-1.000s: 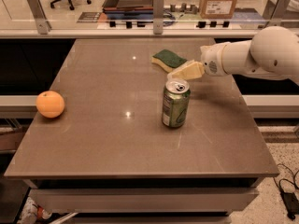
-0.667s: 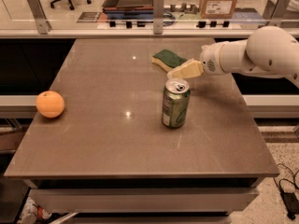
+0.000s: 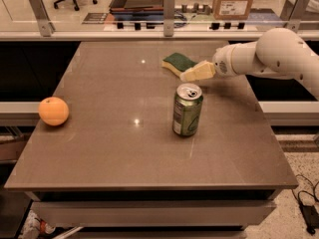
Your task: Move sponge near orange
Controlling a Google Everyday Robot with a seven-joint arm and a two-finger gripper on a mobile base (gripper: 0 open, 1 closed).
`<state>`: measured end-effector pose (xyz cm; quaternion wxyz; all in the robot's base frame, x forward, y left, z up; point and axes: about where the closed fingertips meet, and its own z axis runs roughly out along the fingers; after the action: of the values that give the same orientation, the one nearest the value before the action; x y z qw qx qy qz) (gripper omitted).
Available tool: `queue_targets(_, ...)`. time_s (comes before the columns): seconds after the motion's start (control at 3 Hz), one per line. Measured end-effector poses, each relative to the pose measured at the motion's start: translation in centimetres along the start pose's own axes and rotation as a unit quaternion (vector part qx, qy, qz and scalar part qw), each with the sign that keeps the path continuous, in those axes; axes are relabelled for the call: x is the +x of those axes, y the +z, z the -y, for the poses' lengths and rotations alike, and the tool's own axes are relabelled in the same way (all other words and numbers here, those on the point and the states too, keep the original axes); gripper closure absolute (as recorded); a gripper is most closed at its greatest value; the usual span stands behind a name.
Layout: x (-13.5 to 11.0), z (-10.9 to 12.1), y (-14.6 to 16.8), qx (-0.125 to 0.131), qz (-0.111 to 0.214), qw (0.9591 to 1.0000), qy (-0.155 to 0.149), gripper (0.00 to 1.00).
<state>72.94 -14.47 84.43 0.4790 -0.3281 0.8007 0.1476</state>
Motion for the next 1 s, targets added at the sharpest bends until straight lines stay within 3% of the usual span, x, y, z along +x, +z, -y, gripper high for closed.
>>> queue_targets(1.0,0.5,-0.1,3.7,-0.028,0.042,0.9984,0.026,0.0)
